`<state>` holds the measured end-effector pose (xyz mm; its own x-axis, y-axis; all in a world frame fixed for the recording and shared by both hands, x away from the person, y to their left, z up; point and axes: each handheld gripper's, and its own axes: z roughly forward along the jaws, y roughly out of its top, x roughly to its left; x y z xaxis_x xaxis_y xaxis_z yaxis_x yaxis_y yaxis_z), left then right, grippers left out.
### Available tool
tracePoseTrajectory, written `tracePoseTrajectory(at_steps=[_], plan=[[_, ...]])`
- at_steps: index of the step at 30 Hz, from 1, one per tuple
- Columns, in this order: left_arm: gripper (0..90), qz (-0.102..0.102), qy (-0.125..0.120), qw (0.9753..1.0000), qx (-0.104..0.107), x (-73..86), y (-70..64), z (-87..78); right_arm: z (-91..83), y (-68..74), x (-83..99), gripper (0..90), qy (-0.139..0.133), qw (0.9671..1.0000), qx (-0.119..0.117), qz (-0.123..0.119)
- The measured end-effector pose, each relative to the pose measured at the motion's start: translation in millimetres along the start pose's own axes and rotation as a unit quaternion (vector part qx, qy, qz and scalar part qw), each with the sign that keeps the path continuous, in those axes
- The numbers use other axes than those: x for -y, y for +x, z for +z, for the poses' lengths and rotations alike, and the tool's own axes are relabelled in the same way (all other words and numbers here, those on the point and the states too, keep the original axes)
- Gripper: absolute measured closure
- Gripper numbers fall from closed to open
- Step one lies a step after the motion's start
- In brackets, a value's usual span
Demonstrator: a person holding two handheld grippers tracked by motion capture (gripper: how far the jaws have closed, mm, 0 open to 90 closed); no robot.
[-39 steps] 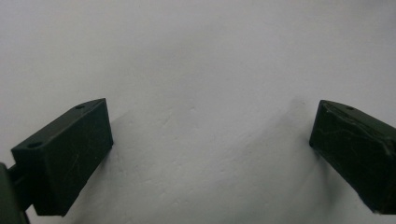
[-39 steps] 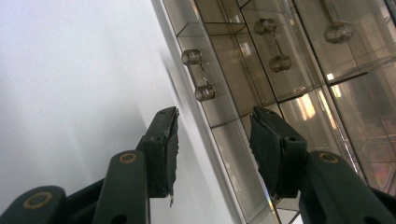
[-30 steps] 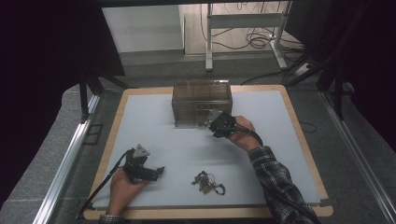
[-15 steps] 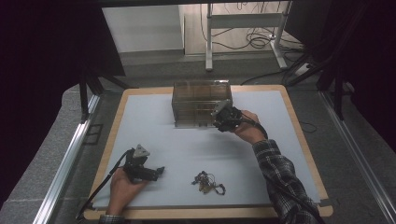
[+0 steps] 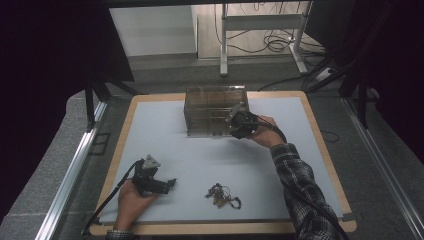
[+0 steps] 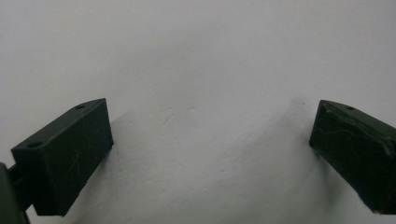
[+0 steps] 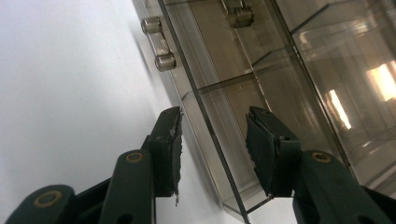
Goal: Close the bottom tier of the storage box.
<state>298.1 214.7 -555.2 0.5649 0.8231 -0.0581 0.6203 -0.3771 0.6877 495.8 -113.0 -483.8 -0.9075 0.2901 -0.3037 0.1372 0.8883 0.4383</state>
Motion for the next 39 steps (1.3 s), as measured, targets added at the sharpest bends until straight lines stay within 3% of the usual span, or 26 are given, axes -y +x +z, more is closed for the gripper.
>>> tracePoseTrajectory(at_steps=[23,39], plan=[[0.0,0.001,0.0,1.0,0.0,0.0,0.1,-0.1,22.8,-12.8,-2.4,73.0,0.04,0.9969,-0.065,-0.017],[0.0,0.001,0.0,1.0,0.0,0.0,0.1,-0.1,25.3,-17.6,-6.3,78.6,0.049,0.9934,-0.086,-0.058]])
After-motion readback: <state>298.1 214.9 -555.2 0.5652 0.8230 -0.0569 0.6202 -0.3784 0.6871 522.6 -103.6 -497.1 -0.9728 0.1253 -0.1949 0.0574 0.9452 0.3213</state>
